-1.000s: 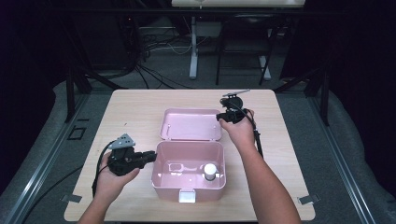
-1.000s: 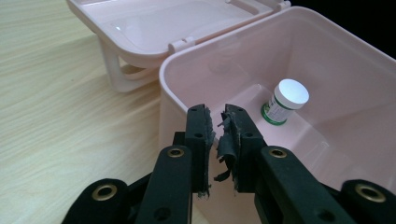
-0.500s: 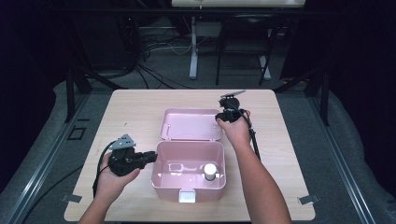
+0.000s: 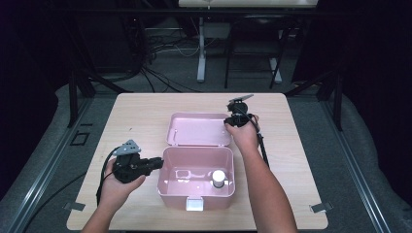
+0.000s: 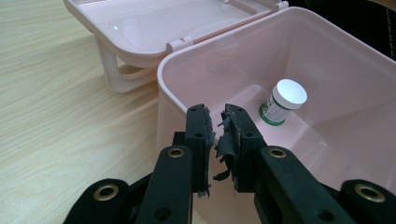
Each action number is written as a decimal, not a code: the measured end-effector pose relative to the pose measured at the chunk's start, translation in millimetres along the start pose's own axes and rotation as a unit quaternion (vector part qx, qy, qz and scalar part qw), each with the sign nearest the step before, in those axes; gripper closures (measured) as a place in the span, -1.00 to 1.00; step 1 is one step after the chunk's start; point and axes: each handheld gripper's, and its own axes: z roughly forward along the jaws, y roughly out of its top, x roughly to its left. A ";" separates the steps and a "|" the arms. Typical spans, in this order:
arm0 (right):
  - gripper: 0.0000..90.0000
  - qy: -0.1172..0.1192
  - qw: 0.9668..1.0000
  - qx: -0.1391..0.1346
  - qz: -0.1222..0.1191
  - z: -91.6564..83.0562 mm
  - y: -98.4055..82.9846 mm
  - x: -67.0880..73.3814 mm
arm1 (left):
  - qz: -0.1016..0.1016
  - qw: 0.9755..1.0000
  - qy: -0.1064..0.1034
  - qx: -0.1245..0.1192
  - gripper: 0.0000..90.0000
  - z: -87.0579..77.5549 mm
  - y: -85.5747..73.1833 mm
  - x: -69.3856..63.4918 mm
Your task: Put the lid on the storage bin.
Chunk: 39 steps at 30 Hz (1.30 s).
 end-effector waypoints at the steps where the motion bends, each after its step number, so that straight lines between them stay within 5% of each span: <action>1: 0.57 0.001 1.000 0.001 0.001 0.7 -0.1 0.0 | -0.001 1.000 0.000 0.000 0.78 0.0 -0.1 -0.3; 20: 0.81 0.003 1.000 0.007 0.024 -1.9 1.5 1.8 | -0.003 1.000 0.000 -0.001 0.79 0.0 -0.2 -0.1; 39: 0.85 0.002 0.999 -0.028 0.021 -15.1 3.3 5.2 | -0.007 1.000 0.002 0.000 0.80 -0.2 0.1 -1.0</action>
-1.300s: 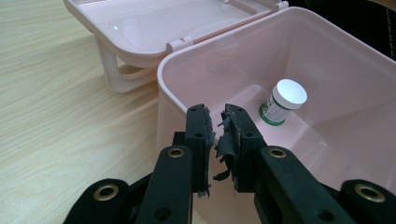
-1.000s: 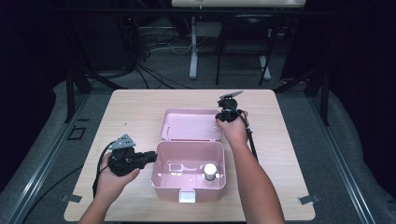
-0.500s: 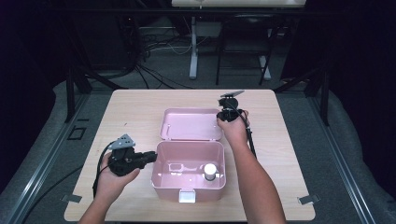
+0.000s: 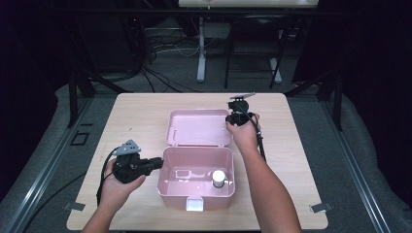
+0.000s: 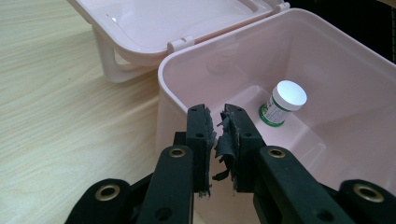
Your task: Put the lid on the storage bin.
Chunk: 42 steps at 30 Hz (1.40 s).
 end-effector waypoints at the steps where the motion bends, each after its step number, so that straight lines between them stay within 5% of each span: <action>1: 0.85 0.002 1.000 -0.003 0.003 -1.1 0.3 0.7 | 0.000 1.000 0.000 0.001 0.80 0.0 0.1 -0.2; 42: 0.91 0.021 0.997 -0.072 -0.015 -51.1 6.8 6.4 | -0.005 1.000 -0.002 0.000 0.80 -0.4 -0.8 -0.7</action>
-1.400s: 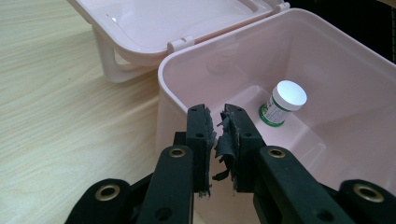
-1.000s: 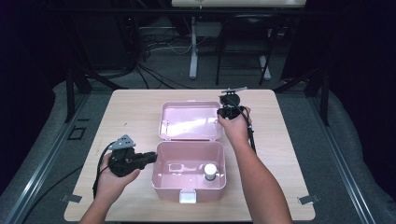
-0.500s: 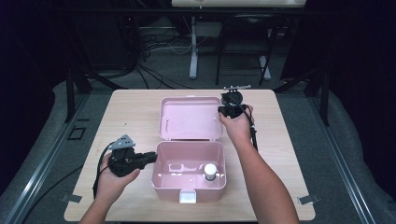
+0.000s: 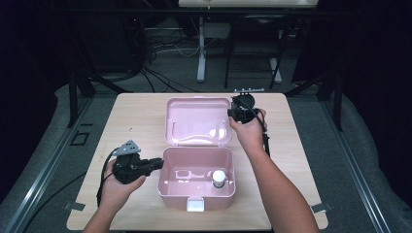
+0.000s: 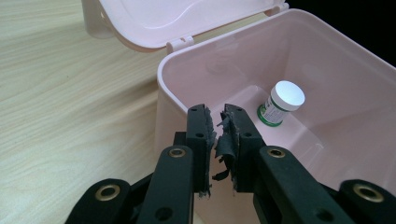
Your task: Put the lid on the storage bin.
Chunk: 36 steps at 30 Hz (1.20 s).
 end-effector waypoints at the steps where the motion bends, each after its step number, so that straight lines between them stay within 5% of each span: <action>1: 0.91 0.001 1.000 -0.004 -0.001 -1.6 0.0 0.0 | 0.000 1.000 0.000 0.000 0.80 0.0 0.0 0.0; 18: 0.93 0.019 0.999 -0.042 -0.004 -25.4 -3.8 2.4 | -0.002 1.000 0.002 -0.001 0.80 0.3 0.1 -0.7; 36: 0.94 0.043 0.994 -0.102 -0.023 -60.1 -21.3 7.9 | -0.001 1.000 0.006 0.000 0.80 0.4 0.3 -1.7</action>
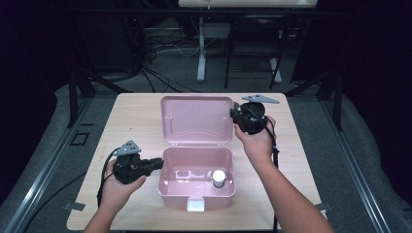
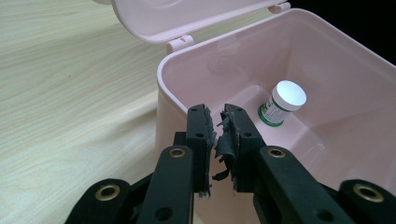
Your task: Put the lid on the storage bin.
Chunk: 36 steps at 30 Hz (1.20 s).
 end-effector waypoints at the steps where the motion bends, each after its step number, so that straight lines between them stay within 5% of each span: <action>1: 0.94 0.000 1.000 -0.002 -0.004 -2.3 -1.0 0.5 | 0.000 1.000 0.000 0.000 0.80 0.0 0.0 -0.1; 36: 0.92 0.012 0.997 -0.072 -0.033 -42.9 -30.5 13.4 | 0.001 1.000 0.000 0.000 0.80 0.1 0.3 0.1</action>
